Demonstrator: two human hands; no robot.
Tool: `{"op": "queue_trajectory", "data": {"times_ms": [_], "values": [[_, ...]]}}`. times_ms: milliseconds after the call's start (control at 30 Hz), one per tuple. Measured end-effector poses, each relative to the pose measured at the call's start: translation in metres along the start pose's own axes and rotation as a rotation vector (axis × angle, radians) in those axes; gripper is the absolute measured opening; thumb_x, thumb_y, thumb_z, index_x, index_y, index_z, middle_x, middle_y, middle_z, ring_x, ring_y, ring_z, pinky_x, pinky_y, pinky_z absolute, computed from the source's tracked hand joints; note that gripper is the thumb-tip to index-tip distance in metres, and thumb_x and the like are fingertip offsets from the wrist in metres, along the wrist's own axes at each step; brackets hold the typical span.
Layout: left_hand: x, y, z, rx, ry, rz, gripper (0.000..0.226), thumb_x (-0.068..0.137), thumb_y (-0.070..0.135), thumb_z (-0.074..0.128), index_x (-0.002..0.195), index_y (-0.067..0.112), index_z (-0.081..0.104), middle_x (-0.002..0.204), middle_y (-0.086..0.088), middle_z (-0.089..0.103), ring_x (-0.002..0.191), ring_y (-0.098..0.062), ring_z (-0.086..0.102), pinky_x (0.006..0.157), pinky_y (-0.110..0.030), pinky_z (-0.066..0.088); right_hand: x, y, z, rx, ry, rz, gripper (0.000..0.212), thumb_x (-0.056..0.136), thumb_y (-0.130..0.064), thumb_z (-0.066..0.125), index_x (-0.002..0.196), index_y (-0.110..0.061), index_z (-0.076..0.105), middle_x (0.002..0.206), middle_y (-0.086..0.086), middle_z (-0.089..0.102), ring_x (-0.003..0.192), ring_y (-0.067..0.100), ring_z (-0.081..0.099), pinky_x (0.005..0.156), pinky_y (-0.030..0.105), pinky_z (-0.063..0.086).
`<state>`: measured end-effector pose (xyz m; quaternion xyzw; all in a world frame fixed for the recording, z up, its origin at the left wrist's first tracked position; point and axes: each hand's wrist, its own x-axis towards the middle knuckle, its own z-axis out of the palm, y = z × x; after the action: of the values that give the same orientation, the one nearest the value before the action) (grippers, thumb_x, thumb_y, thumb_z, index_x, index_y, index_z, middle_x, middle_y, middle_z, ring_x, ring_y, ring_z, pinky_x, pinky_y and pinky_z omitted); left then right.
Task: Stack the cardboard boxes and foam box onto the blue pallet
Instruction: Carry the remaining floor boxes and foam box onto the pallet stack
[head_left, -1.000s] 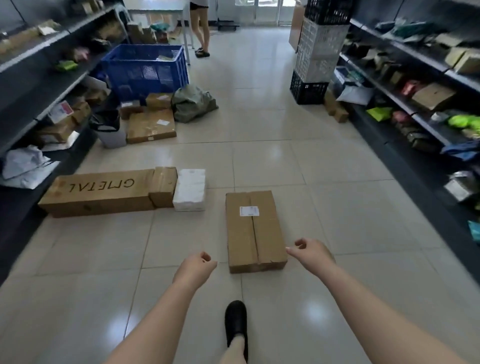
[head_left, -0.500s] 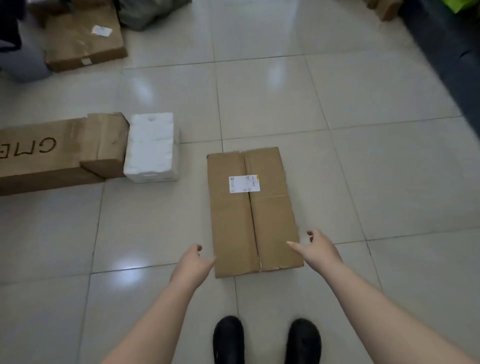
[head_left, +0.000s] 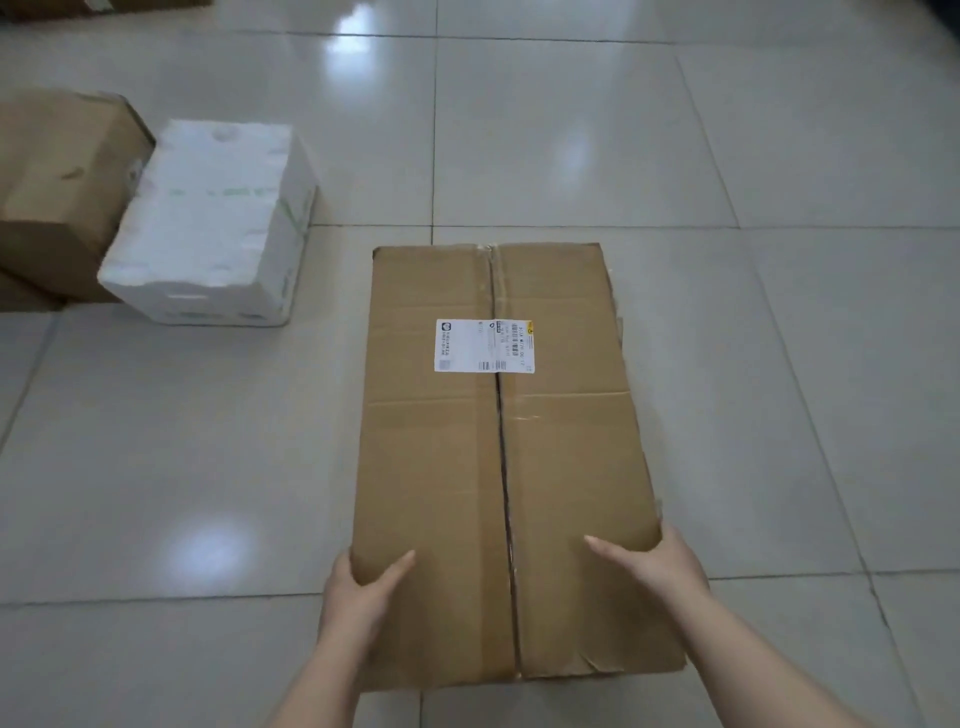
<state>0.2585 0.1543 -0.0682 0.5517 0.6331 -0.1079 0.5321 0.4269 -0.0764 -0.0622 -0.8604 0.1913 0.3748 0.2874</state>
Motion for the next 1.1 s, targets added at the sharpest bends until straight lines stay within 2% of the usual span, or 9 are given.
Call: {"op": "queue_trajectory", "data": {"times_ms": [100, 200, 433, 600, 700, 800, 900, 967, 1100], "values": [[-0.030, 0.014, -0.016, 0.015, 0.089, 0.092, 0.077, 0.068, 0.039, 0.080, 0.133, 0.013, 0.047, 0.129, -0.012, 0.055, 0.115, -0.030, 0.055, 0.100, -0.045, 0.045, -0.029, -0.009, -0.015, 0.010, 0.156, -0.088, 0.085, 0.049, -0.045, 0.088, 0.116, -0.010, 0.049, 0.116, 0.013, 0.063, 0.103, 0.029, 0.061, 0.086, 0.039, 0.050], [-0.090, 0.044, -0.056, 0.211, 0.260, 0.102, 0.069, 0.067, 0.057, 0.071, 0.122, 0.018, 0.057, 0.117, -0.008, 0.061, 0.107, -0.030, 0.059, 0.088, -0.041, 0.050, -0.083, -0.035, -0.048, -0.067, 0.196, -0.140, 0.078, 0.047, -0.055, 0.084, 0.105, -0.015, 0.051, 0.108, 0.011, 0.065, 0.096, 0.029, 0.063, 0.080, 0.040, 0.052], [-0.299, 0.068, -0.185, 0.099, 0.385, -0.025, 0.050, 0.068, 0.053, 0.073, 0.101, 0.015, 0.068, 0.102, -0.011, 0.067, 0.095, -0.031, 0.063, 0.066, -0.030, 0.042, -0.274, -0.102, -0.133, -0.240, 0.060, -0.228, 0.080, 0.051, -0.056, 0.082, 0.113, -0.015, 0.053, 0.113, 0.009, 0.065, 0.102, 0.029, 0.061, 0.079, 0.036, 0.050], [-0.466, 0.076, -0.300, -0.072, 0.569, -0.051, 0.037, 0.069, 0.054, 0.072, 0.082, 0.020, 0.064, 0.093, -0.009, 0.070, 0.079, -0.030, 0.061, 0.067, -0.034, 0.049, -0.446, -0.164, -0.182, -0.281, -0.135, -0.447, 0.082, 0.056, -0.054, 0.080, 0.122, -0.014, 0.049, 0.117, 0.009, 0.063, 0.106, 0.029, 0.060, 0.084, 0.039, 0.051], [-0.548, 0.070, -0.346, -0.187, 0.694, -0.030, 0.044, 0.072, 0.052, 0.071, 0.094, 0.014, 0.065, 0.091, -0.005, 0.067, 0.080, -0.029, 0.060, 0.068, -0.035, 0.049, -0.528, -0.191, -0.202, -0.307, -0.191, -0.610, 0.080, 0.059, -0.054, 0.079, 0.122, -0.016, 0.047, 0.120, 0.008, 0.061, 0.108, 0.029, 0.059, 0.080, 0.035, 0.048], [-0.637, 0.045, -0.381, -0.287, 0.851, -0.021, 0.039, 0.073, 0.052, 0.070, 0.093, 0.020, 0.062, 0.085, 0.002, 0.061, 0.071, -0.021, 0.054, 0.062, -0.034, 0.048, -0.612, -0.202, -0.214, -0.322, -0.279, -0.766, 0.079, 0.059, -0.052, 0.079, 0.121, -0.017, 0.047, 0.121, 0.006, 0.060, 0.109, 0.027, 0.058, 0.081, 0.036, 0.047], [-0.698, 0.008, -0.408, -0.440, 0.998, -0.063, 0.047, 0.073, 0.053, 0.070, 0.102, 0.017, 0.063, 0.105, -0.002, 0.066, 0.082, -0.024, 0.057, 0.070, -0.037, 0.050, -0.681, -0.206, -0.213, -0.323, -0.377, -0.944, 0.082, 0.059, -0.051, 0.079, 0.125, -0.017, 0.045, 0.125, 0.006, 0.056, 0.112, 0.028, 0.056, 0.088, 0.042, 0.049], [-0.738, -0.021, -0.421, -0.538, 1.082, -0.113, 0.062, 0.072, 0.054, 0.070, 0.118, 0.014, 0.061, 0.118, -0.005, 0.064, 0.092, -0.026, 0.058, 0.075, -0.037, 0.049, -0.724, -0.198, -0.204, -0.355, -0.456, -1.056, 0.084, 0.060, -0.052, 0.079, 0.127, -0.016, 0.043, 0.128, 0.006, 0.052, 0.115, 0.027, 0.053, 0.089, 0.043, 0.047], [-0.812, -0.096, -0.441, -0.702, 1.261, -0.124, 0.068, 0.071, 0.051, 0.072, 0.126, 0.013, 0.057, 0.122, -0.006, 0.062, 0.091, -0.022, 0.057, 0.076, -0.036, 0.049, -0.806, -0.161, -0.169, -0.406, -0.610, -1.201, 0.082, 0.060, -0.051, 0.079, 0.124, -0.017, 0.042, 0.124, 0.003, 0.050, 0.114, 0.026, 0.051, 0.088, 0.043, 0.047]]}}
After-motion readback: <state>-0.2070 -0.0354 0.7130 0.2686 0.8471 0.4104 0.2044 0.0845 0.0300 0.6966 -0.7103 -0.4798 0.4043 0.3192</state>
